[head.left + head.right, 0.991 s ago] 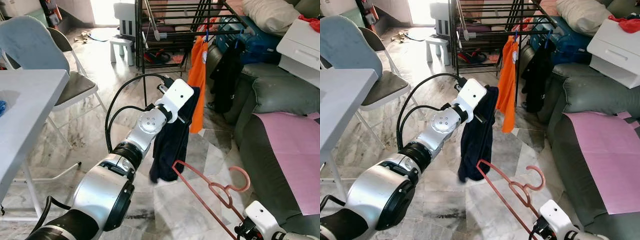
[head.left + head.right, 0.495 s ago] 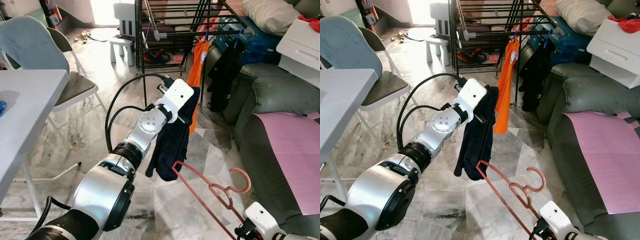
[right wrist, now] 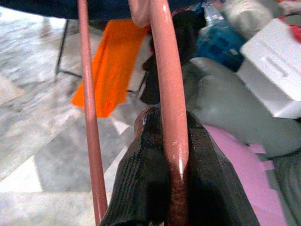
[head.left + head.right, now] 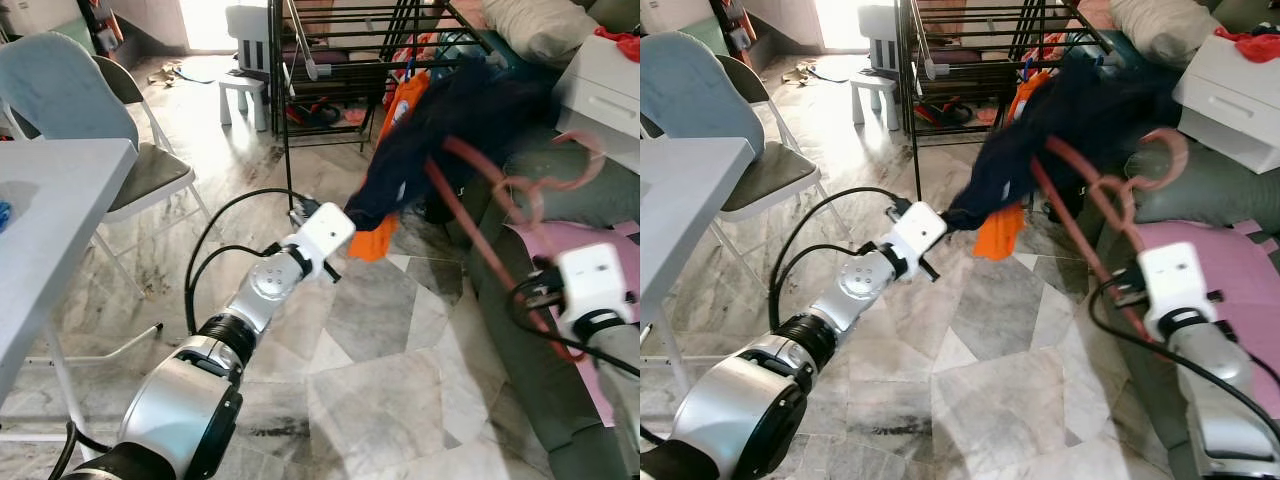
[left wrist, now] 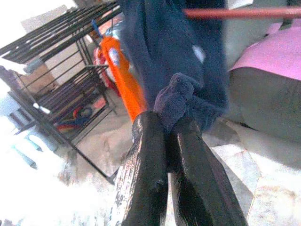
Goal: Hang hanger
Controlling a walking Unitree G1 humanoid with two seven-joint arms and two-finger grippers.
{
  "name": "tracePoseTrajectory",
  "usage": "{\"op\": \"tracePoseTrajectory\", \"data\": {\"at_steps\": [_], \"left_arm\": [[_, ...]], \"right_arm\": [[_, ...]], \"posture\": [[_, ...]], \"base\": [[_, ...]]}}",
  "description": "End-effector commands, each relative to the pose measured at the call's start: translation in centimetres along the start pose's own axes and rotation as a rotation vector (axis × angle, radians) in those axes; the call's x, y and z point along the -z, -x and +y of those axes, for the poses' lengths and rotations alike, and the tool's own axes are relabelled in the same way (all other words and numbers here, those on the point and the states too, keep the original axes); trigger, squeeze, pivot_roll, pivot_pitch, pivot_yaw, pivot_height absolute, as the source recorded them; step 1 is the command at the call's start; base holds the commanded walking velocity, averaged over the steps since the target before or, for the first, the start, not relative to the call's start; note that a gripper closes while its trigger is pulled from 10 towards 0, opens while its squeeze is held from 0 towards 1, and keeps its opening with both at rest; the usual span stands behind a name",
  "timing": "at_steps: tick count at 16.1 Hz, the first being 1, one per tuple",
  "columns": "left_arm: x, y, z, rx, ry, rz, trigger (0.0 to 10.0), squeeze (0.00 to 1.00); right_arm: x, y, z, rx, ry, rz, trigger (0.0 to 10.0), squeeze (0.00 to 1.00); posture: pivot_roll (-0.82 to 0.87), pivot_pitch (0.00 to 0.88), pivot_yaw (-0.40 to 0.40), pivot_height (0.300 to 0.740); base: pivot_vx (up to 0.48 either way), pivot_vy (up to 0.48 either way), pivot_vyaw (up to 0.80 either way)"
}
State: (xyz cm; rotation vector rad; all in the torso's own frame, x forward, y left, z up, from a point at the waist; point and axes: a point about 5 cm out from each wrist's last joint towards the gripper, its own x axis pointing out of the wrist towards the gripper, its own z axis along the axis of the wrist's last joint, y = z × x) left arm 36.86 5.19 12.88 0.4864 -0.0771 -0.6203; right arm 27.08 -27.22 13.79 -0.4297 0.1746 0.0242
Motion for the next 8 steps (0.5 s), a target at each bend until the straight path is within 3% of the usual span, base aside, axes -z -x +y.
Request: {"op": "tracePoseTrajectory", "data": {"at_steps": [1, 3, 5, 8], "left_arm": [[0.7, 0.4, 0.4, -0.027, -0.013, 0.027, 10.0, 0.0], [2.7, 1.5, 0.6, -0.029, 0.001, 0.105, 10.0, 0.0], [4.3, 2.4, 0.7, -0.077, 0.03, 0.163, 10.0, 0.0], [5.4, 3.3, 1.7, -0.2, 0.093, 0.201, 10.0, 0.0]], "right_arm": [[-1.1, -0.4, 0.0, -0.03, 0.025, -0.048, 10.0, 0.0], [-1.4, -0.4, -0.5, -0.122, 0.111, -0.052, 10.0, 0.0], [-1.3, -0.6, -1.4, -0.126, 0.137, -0.036, 10.0, 0.0], [0.1, -0.4, -0.6, -0.247, 0.195, 0.059, 10.0, 0.0]], "posture": [[-0.05, 0.0, -0.045, 0.74], [-0.05, 0.0, -0.062, 0.74], [-0.04, 0.0, -0.066, 0.74], [-0.03, 0.0, -0.053, 0.74]], "base": [[0.0, 0.0, 0.0], [0.0, 0.0, 0.0], [0.0, 0.0, 0.0], [0.0, 0.0, 0.0]]}}
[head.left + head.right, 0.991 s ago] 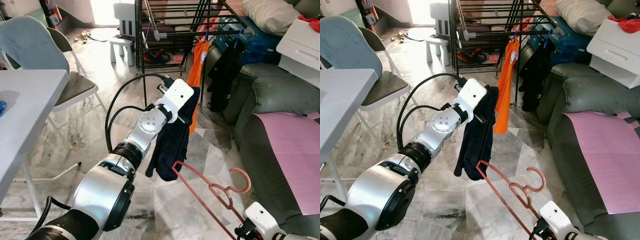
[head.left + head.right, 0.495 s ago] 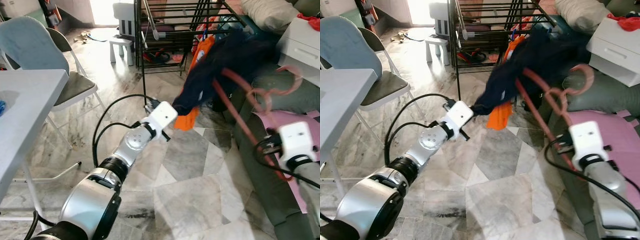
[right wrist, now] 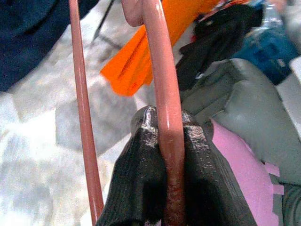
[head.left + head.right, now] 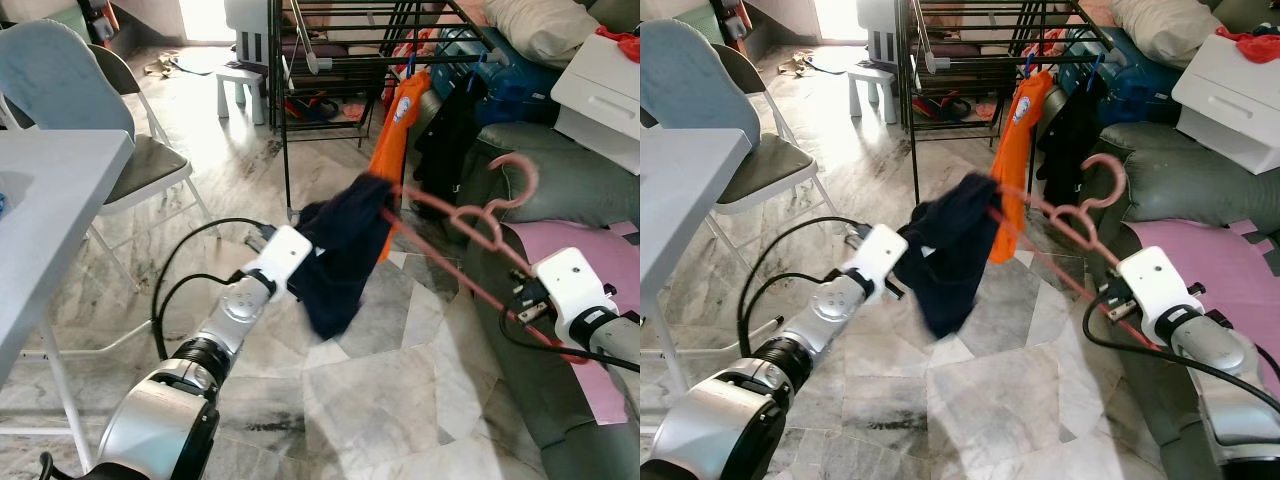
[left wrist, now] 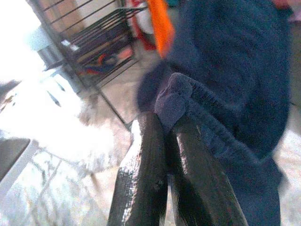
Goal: Hang hanger
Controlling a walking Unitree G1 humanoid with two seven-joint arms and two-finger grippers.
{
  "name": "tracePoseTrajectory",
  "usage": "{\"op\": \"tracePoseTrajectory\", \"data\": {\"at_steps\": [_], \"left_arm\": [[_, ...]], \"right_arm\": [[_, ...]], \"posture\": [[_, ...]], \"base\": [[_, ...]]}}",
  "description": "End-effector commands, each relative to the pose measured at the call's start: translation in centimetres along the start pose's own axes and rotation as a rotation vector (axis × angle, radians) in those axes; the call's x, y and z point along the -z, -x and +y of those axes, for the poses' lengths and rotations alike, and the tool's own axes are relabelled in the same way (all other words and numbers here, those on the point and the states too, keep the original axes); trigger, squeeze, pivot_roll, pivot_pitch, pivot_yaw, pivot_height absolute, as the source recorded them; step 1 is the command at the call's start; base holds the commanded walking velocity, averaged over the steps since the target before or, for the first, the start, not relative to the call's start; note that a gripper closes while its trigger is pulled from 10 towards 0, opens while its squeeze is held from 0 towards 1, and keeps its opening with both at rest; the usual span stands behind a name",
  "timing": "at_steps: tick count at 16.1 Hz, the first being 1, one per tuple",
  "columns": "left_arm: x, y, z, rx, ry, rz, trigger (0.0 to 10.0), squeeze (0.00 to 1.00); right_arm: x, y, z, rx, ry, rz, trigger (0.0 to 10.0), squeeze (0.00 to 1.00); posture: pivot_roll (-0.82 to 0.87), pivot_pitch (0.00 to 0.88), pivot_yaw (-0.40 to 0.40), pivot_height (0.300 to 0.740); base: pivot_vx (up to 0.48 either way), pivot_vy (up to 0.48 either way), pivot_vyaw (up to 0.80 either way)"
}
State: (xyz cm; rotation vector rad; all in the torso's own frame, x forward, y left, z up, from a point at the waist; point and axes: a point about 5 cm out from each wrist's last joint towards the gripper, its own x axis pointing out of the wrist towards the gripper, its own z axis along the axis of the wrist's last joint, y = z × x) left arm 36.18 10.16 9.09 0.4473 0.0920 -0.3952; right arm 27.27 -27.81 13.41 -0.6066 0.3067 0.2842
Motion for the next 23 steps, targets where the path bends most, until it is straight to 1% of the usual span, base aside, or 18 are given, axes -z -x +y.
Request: {"op": "tracePoseTrajectory", "data": {"at_steps": [1, 2, 3, 5, 6, 7, 8, 9, 10, 11, 12, 13, 15, 16, 19, 21, 22, 23], "left_arm": [[-0.1, 0.1, 0.6, -0.036, 0.021, -0.007, 10.0, 0.0], [-0.1, 0.1, 0.6, -0.037, 0.018, -0.01, 10.0, 0.0], [-0.2, 0.1, 0.9, -0.058, -0.042, -0.017, 10.0, 0.0], [-0.3, 0.0, 1.5, -0.09, -0.061, -0.014, 10.0, 0.0], [-0.3, 0.0, 1.8, -0.12, -0.057, 0.0, 10.0, 0.0], [-0.3, 0.0, 1.9, -0.133, -0.04, 0.007, 10.0, 0.0], [0.0, 0.1, 2.0, -0.141, -0.001, 0.019, 10.0, 0.0], [0.2, 0.1, 1.9, -0.14, 0.026, 0.031, 10.0, 0.0], [0.5, 0.2, 1.8, -0.136, 0.048, 0.043, 10.0, 0.0], [1.6, 0.6, 1.4, -0.118, 0.151, 0.101, 10.0, 0.0], [2.8, 1.0, 1.0, -0.099, 0.269, 0.152, 10.0, 0.0], [3.2, 1.3, 0.7, -0.088, 0.326, 0.159, 10.0, 0.0], [3.4, 1.6, 0.4, -0.079, 0.356, 0.142, 10.0, 0.0], [3.7, 1.9, -0.7, -0.069, 0.433, 0.146, 10.0, 0.0], [3.6, 2.1, -1.4, -0.039, 0.419, 0.144, 10.0, 0.0], [3.3, 1.8, -1.3, -0.035, 0.403, 0.144, 10.0, 0.0], [2.9, 1.6, -1.0, -0.039, 0.397, 0.141, 10.0, 0.0], [2.6, 1.4, -0.8, -0.043, 0.395, 0.136, 10.0, 0.0]], "right_arm": [[0.5, 0.1, 0.8, -0.091, 0.045, 0.034, 10.0, 0.0], [0.6, 0.2, 1.0, -0.106, 0.053, 0.039, 10.0, 0.0], [1.6, 1.0, 2.4, -0.258, 0.092, 0.086, 10.0, 0.0], [2.6, 1.6, 2.8, -0.324, 0.11, 0.134, 10.0, 0.0], [2.7, 1.9, 3.2, -0.36, 0.091, 0.132, 10.0, 0.0], [2.5, 2.0, 3.4, -0.364, 0.045, 0.115, 10.0, 0.0], [2.1, 2.0, 3.6, -0.32, -0.02, 0.083, 10.0, 0.0], [2.1, 2.0, 3.6, -0.287, -0.059, 0.079, 10.0, 0.0], [2.2, 2.0, 3.8, -0.286, -0.075, 0.077, 10.0, 0.0], [2.5, 2.4, 4.5, -0.278, -0.093, 0.081, 10.0, 0.0], [2.9, 2.7, 4.8, -0.24, -0.102, 0.095, 10.0, 0.0], [3.2, 2.9, 5.0, -0.206, -0.125, 0.1, 10.0, 0.0], [3.2, 3.1, 5.3, -0.17, -0.16, 0.093, 10.0, 0.0], [3.3, 3.3, 5.4, -0.093, -0.19, 0.093, 10.0, 0.0], [3.3, 3.9, 5.8, -0.091, -0.206, 0.095, 10.0, 0.0], [3.7, 4.6, 6.5, -0.158, -0.179, 0.131, 10.0, 0.0], [4.1, 5.5, 7.2, -0.251, -0.128, 0.179, 10.0, 0.0], [4.7, 6.2, 7.4, -0.299, -0.052, 0.233, 10.0, 0.0]], "posture": [[-0.03, 0.0, -0.047, 0.74], [-0.03, 0.0, -0.047, 0.74], [-0.02, 0.0, -0.038, 0.74], [-0.02, 0.0, -0.039, 0.74], [-0.01, 0.0, -0.041, 0.74], [-0.01, 0.0, -0.044, 0.74], [-0.01, 0.0, -0.042, 0.74], [-0.01, 0.0, -0.04, 0.74], [-0.01, 0.0, -0.039, 0.74], [-0.02, 0.0, -0.031, 0.74], [-0.02, 0.0, -0.028, 0.74], [-0.02, 0.0, -0.028, 0.74], [-0.01, 0.0, -0.027, 0.74], [-0.01, 0.0, -0.024, 0.74], [-0.02, 0.0, -0.018, 0.74], [-0.03, 0.0, -0.012, 0.74], [-0.03, 0.0, -0.009, 0.74], [-0.04, 0.0, -0.007, 0.74]], "base": [[0.0, 0.0, 0.0], [0.0, 0.0, 0.0], [0.0, 0.0, 0.0], [0.0, 0.0, 0.0], [0.0, 0.0, 0.0], [0.0, 0.0, 0.0], [0.0, 0.0, 0.0], [0.0, 0.0, 0.0], [0.0, 0.0, 0.0], [0.0, 0.0, 0.0], [0.0, 0.0, 0.0], [0.0, 0.0, 0.0], [0.0, 0.0, 0.0], [0.0, 0.0, 0.0], [0.0, 0.0, 0.0], [0.0, 0.0, 0.0], [0.0, 0.0, 0.0], [0.0, 0.0, 0.0]]}}
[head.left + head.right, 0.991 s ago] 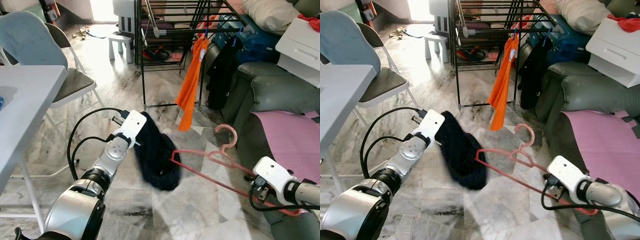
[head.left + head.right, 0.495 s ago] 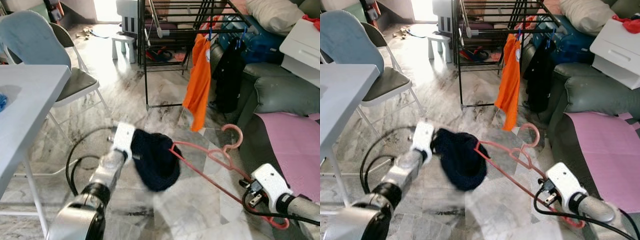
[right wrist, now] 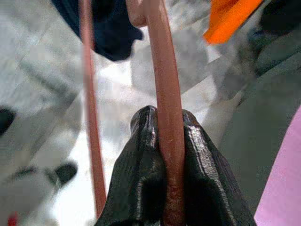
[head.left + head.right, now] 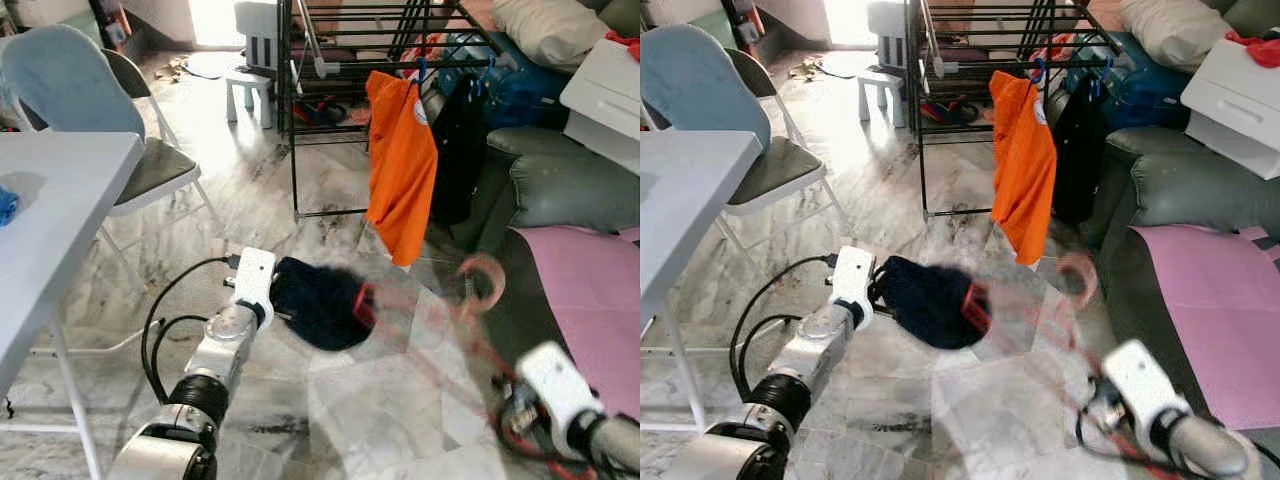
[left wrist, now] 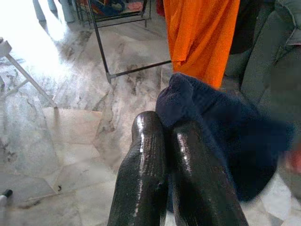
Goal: Hang hanger
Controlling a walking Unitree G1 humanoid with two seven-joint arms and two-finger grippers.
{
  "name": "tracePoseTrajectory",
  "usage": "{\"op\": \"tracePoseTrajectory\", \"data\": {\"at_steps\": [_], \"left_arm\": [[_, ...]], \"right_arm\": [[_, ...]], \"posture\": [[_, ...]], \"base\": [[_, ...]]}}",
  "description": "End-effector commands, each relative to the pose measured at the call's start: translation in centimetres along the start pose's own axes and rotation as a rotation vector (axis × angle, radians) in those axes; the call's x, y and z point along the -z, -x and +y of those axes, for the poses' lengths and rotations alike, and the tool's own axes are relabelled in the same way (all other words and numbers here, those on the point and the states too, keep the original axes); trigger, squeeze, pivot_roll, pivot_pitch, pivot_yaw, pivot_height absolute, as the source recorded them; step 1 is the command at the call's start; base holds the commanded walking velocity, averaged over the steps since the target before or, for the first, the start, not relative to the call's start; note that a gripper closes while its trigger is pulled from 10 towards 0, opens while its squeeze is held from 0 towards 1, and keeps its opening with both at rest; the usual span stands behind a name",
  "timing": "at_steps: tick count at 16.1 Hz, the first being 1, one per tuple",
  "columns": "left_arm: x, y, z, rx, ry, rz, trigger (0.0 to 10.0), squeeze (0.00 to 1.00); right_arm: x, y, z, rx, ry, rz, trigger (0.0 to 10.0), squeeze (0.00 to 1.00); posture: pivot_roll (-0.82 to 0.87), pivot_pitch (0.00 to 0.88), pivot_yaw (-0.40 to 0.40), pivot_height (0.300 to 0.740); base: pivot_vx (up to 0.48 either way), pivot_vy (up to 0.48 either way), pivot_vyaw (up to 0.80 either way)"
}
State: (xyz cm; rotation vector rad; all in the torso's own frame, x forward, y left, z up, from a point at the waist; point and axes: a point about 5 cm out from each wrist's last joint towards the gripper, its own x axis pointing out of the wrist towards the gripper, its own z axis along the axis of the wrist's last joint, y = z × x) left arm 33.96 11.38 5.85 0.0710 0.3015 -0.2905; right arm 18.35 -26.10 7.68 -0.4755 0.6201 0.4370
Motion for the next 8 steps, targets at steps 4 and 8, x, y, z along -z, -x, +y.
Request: {"op": "tracePoseTrajectory", "data": {"at_steps": [4, 8], "left_arm": [[-1.9, -0.6, -0.1, 0.004, -0.021, -0.035, 10.0, 0.0], [-3.4, -1.1, -2.1, 0.105, 0.046, -0.086, 10.0, 0.0]], "right_arm": [[1.6, 2.6, 1.8, -0.242, 0.138, 0.175, 10.0, 0.0], [1.7, 1.7, 4.3, -0.408, 0.064, 0.139, 10.0, 0.0]], "posture": [[-0.04, 0.0, -0.009, 0.74], [-0.04, 0.0, -0.012, 0.74]], "base": [[0.0, 0.0, 0.0], [0.0, 0.0, 0.0]]}}
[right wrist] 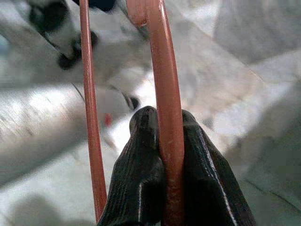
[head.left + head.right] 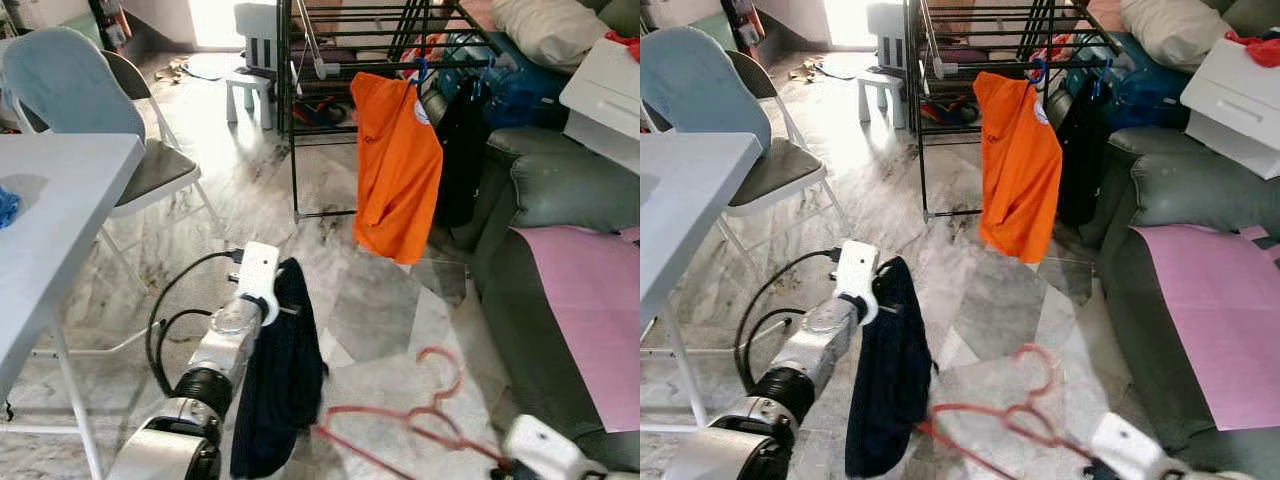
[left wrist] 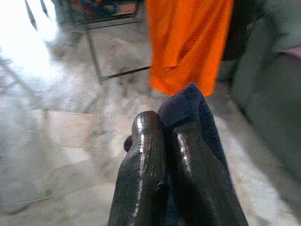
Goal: Hang hanger
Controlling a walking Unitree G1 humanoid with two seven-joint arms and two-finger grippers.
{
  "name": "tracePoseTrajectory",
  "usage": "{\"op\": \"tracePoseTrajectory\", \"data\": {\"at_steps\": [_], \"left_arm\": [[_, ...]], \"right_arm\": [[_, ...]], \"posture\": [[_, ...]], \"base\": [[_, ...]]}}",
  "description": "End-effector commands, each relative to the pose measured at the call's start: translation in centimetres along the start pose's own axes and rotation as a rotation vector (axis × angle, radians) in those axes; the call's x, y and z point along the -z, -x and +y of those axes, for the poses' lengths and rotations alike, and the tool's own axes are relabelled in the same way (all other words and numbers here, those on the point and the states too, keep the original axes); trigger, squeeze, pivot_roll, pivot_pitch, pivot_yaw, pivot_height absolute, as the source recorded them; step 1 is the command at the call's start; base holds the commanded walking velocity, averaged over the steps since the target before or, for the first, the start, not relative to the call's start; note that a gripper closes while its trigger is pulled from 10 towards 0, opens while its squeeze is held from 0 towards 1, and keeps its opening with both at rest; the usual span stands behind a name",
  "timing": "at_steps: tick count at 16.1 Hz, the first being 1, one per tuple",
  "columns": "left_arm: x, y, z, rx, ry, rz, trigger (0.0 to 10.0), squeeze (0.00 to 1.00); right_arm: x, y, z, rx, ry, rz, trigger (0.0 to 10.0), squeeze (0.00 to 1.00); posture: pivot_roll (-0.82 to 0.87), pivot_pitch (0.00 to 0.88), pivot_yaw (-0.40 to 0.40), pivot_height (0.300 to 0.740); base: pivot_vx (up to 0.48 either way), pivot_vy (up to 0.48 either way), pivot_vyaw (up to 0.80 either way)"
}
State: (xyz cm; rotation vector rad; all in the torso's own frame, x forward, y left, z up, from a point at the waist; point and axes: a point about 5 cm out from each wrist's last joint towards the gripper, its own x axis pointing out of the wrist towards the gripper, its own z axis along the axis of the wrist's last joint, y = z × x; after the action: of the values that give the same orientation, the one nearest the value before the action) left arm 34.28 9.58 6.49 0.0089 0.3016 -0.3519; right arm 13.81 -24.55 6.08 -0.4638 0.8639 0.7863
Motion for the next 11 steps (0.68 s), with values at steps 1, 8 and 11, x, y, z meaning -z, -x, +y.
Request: {"op": "tracePoseTrajectory", "data": {"at_steps": [1, 8, 11], "left_arm": [[-2.5, -0.6, -0.6, 0.037, -0.007, -0.075, 10.0, 0.0], [-3.2, -0.6, -5.9, 0.364, -0.09, -0.123, 10.0, 0.0], [-5.2, -0.8, -6.6, 0.376, -0.005, -0.17, 10.0, 0.0]], "right_arm": [[-0.6, -0.2, 0.2, -0.028, 0.002, -0.03, 10.0, 0.0], [-3.1, -2.9, 0.8, -0.113, 0.016, -0.105, 10.0, 0.0], [-2.1, -5.1, 0.2, -0.051, 0.051, -0.019, 10.0, 0.0]], "posture": [[-0.04, 0.0, -0.012, 0.74], [-0.04, 0.0, -0.018, 0.74], [-0.04, 0.0, -0.026, 0.74]], "base": [[0.0, 0.0, 0.0], [0.0, 0.0, 0.0], [0.0, 0.0, 0.0]]}}
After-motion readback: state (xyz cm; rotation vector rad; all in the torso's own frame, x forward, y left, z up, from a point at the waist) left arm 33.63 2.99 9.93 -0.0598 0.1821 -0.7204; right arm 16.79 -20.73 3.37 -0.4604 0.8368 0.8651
